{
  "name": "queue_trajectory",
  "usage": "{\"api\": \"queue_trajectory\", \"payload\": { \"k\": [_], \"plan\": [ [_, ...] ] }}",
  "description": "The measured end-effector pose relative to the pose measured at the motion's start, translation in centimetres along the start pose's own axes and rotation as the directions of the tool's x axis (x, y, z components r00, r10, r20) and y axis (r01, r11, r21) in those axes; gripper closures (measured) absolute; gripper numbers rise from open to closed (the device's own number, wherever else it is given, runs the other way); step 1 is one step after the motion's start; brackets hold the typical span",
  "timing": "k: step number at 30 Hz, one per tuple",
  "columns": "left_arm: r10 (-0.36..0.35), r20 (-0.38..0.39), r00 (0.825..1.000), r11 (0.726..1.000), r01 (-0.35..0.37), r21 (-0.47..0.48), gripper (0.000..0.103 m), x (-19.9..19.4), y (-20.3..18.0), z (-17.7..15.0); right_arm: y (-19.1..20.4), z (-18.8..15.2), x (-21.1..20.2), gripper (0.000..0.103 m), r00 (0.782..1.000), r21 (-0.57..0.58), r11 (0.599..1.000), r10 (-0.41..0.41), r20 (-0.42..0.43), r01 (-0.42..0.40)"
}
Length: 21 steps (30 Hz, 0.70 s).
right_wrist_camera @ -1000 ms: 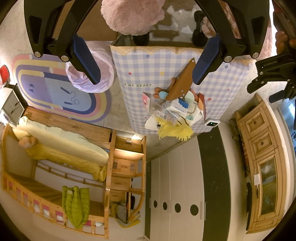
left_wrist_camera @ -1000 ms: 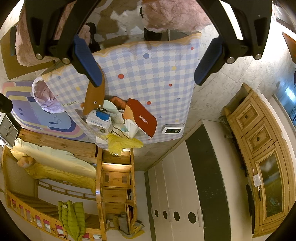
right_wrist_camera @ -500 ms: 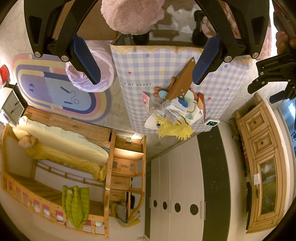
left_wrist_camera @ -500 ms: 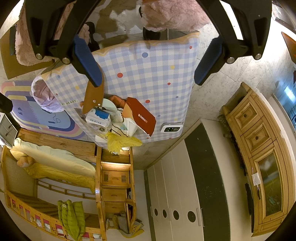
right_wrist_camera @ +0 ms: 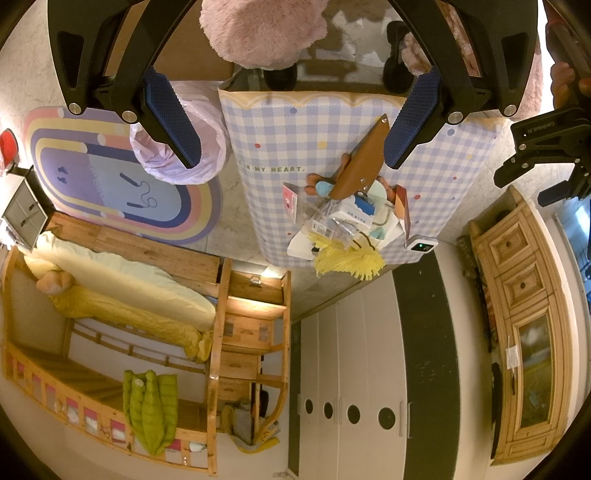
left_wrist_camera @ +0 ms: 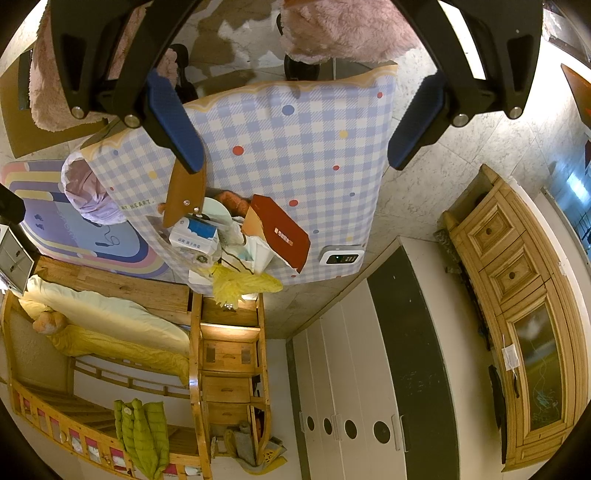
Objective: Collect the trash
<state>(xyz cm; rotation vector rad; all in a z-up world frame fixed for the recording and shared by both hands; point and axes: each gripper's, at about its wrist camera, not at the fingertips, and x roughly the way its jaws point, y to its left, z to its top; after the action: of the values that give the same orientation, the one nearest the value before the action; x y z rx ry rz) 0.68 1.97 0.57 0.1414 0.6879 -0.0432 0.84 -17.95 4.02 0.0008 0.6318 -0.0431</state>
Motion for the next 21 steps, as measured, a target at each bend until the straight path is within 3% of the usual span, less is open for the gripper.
{"api": "queue_trajectory", "payload": {
  "k": [21],
  "plan": [
    [0.002,0.0,1.0,1.0,-0.002,0.001,0.007,0.3,1.3,0.2,0.0,0.0,0.0,0.006,1.0,0.001,1.0,0.001,0.0,-0.001]
  ]
}}
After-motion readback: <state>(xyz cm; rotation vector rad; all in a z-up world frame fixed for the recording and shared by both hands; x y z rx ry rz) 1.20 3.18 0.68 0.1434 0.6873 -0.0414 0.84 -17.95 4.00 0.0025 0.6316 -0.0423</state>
